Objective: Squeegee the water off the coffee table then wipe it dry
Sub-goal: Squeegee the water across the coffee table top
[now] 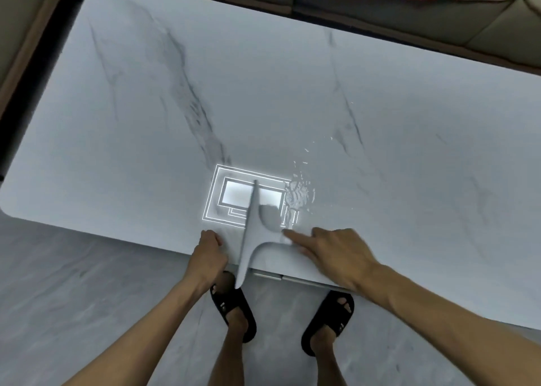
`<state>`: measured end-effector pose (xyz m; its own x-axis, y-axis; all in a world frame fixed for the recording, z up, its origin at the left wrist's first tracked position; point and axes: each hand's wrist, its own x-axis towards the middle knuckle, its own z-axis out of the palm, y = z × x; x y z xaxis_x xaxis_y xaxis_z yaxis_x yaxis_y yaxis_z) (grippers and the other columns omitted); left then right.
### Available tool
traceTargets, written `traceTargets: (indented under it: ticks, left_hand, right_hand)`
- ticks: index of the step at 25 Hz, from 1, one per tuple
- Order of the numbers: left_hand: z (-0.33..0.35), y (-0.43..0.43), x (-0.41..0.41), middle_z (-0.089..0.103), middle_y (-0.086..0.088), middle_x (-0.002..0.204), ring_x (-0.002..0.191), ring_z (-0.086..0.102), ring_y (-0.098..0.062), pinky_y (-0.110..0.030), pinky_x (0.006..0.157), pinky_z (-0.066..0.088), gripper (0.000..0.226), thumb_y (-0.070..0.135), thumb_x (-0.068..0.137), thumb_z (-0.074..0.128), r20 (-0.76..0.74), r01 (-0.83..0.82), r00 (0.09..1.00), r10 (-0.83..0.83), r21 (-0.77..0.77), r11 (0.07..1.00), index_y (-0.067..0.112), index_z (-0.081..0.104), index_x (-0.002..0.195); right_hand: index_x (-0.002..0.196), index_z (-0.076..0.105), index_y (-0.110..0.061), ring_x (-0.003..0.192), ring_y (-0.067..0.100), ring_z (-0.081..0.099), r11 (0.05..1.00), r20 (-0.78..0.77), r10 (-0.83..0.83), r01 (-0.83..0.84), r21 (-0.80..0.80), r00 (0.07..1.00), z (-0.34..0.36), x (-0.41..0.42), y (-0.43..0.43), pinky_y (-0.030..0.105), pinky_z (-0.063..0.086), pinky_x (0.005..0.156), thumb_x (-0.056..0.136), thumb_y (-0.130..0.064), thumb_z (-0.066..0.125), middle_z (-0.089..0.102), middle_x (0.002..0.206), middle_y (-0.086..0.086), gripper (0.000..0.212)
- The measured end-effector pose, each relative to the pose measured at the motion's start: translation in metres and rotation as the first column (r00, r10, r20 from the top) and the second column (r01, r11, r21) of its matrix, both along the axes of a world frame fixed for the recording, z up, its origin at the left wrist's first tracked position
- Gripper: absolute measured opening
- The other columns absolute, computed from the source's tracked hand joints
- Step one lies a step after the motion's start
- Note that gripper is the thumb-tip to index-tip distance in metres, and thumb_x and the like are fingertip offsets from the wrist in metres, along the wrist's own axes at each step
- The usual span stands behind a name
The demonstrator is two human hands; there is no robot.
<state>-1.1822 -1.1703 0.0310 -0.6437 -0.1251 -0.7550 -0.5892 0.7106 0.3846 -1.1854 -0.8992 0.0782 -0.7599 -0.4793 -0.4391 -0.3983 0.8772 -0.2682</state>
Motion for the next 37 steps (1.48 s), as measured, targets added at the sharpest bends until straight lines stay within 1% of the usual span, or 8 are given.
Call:
traceTargets:
  ticks: [6, 11, 15, 22, 25, 29, 32, 37]
  left_hand:
    - [-0.004, 0.059, 0.028, 0.058, -0.016, 0.096, 0.076, 0.053, -0.024, -0.026, 0.055, 0.034, 0.013, -0.001, 0.084, 0.042, -0.047, -0.034, 0.998, 0.032, -0.055, 0.998, 0.006, 0.044, 0.095]
    - [0.001, 0.117, 0.038, 0.042, -0.011, 0.109, 0.084, 0.046, -0.023, -0.025, 0.059, 0.032, 0.024, -0.008, 0.078, 0.041, 0.011, 0.049, 0.999, -0.049, -0.028, 0.998, 0.008, 0.042, 0.096]
    - [0.006, 0.127, 0.037, 0.043, -0.005, 0.095, 0.079, 0.044, -0.022, -0.022, 0.053, 0.026, 0.02, -0.005, 0.08, 0.043, 0.041, 0.033, 0.999, -0.031, -0.049, 0.998, 0.01, 0.041, 0.093]
    - [0.005, 0.121, 0.039, 0.046, -0.004, 0.082, 0.066, 0.042, -0.013, -0.024, 0.053, 0.028, 0.013, -0.001, 0.085, 0.038, 0.062, 0.018, 0.998, -0.016, -0.018, 1.0, 0.009, 0.041, 0.092]
    - [0.0, 0.122, 0.035, 0.047, -0.003, 0.087, 0.079, 0.047, -0.02, -0.021, 0.055, 0.028, 0.018, -0.003, 0.083, 0.037, 0.097, 0.022, 0.995, -0.022, 0.004, 1.0, 0.015, 0.04, 0.084]
    - [-0.003, 0.128, 0.032, 0.043, -0.024, 0.124, 0.107, 0.045, -0.03, -0.021, 0.064, 0.031, 0.021, -0.005, 0.081, 0.039, 0.143, 0.042, 0.989, -0.044, 0.015, 0.999, 0.016, 0.039, 0.083]
    - [-0.002, 0.129, 0.031, 0.038, -0.028, 0.132, 0.121, 0.043, -0.036, -0.025, 0.072, 0.032, 0.02, -0.004, 0.081, 0.042, 0.17, 0.065, 0.983, -0.065, 0.007, 0.998, 0.015, 0.04, 0.086]
    - [0.007, 0.122, 0.032, 0.052, -0.012, 0.091, 0.068, 0.046, -0.017, -0.026, 0.053, 0.032, 0.013, 0.002, 0.084, 0.042, 0.113, 0.012, 0.994, -0.009, -0.028, 1.0, 0.007, 0.041, 0.096]
  right_hand:
    - [0.142, 0.031, -0.049, 0.058, 0.028, 0.057, 0.996, -0.091, 0.084, -0.081, 0.028, 0.992, -0.028, 0.008, 0.032, 0.029, 0.033, 0.05, 0.103, -0.036, 0.039, 0.057, 0.079, 0.0, 0.042]
    - [0.142, 0.027, -0.054, 0.069, 0.026, 0.062, 0.996, -0.069, 0.055, -0.05, 0.074, 0.996, -0.011, 0.01, 0.142, 0.03, 0.032, 0.055, 0.103, -0.045, 0.026, 0.059, 0.084, -0.003, 0.04]
    - [0.143, 0.028, -0.053, 0.064, 0.022, 0.06, 0.99, -0.087, 0.018, -0.005, 0.142, 0.996, 0.012, 0.02, 0.198, 0.029, 0.03, 0.053, 0.103, -0.046, 0.025, 0.051, 0.075, -0.007, 0.041]
    - [0.133, 0.05, -0.044, 0.044, 0.027, 0.053, 0.981, -0.152, 0.187, -0.191, -0.014, 0.971, 0.005, 0.007, 0.113, 0.027, 0.027, 0.044, 0.098, -0.039, 0.05, 0.056, 0.066, 0.0, 0.035]
    - [0.128, 0.057, -0.042, 0.041, 0.025, 0.051, 0.972, -0.175, 0.231, -0.233, 0.01, 0.957, -0.011, 0.008, 0.084, 0.026, 0.026, 0.044, 0.094, -0.034, 0.061, 0.056, 0.062, 0.0, 0.035]
    - [0.139, 0.039, -0.051, 0.062, 0.029, 0.061, 0.993, -0.095, 0.118, -0.115, 0.036, 0.989, -0.013, 0.012, 0.142, 0.029, 0.031, 0.052, 0.101, -0.04, 0.041, 0.06, 0.078, 0.0, 0.04]
    - [0.14, 0.035, -0.053, 0.063, 0.025, 0.062, 0.995, -0.114, 0.043, -0.032, 0.093, 0.993, 0.0, 0.017, 0.194, 0.029, 0.031, 0.052, 0.102, -0.048, 0.028, 0.058, 0.077, -0.005, 0.04]
    - [0.132, 0.051, -0.049, 0.047, 0.025, 0.056, 0.983, -0.129, 0.054, -0.03, 0.179, 0.99, 0.026, 0.019, 0.218, 0.028, 0.032, 0.044, 0.099, -0.044, 0.043, 0.045, 0.06, -0.006, 0.035]
